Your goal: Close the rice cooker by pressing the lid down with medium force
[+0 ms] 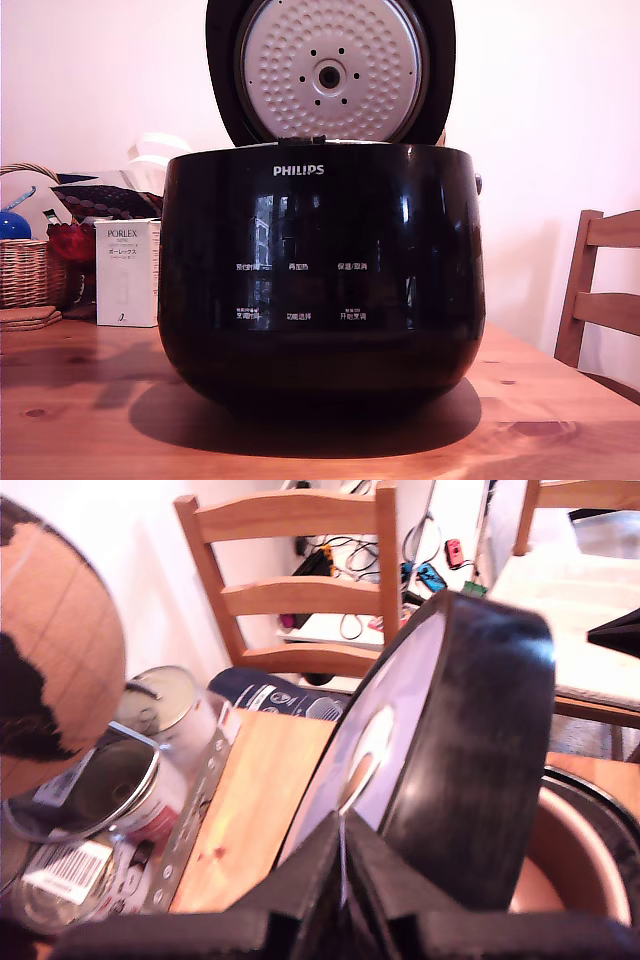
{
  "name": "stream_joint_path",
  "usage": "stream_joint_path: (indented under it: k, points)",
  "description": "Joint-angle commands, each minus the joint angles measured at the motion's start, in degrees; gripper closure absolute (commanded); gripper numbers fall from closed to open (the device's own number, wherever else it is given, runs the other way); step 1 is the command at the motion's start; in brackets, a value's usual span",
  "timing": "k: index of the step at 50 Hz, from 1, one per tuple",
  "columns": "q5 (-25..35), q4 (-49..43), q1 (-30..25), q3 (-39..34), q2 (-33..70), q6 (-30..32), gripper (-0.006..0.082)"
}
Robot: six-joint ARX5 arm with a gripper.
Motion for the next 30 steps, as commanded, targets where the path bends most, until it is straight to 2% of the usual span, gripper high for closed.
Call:
stream_joint_path:
  k: [1, 30]
  points:
    - [0.0, -0.4, -0.3, -1.0, 3.0, -0.7, 0.0789]
    - [-0.1, -0.6, -1.6, -1.3, 4.3, -5.3, 0.0789]
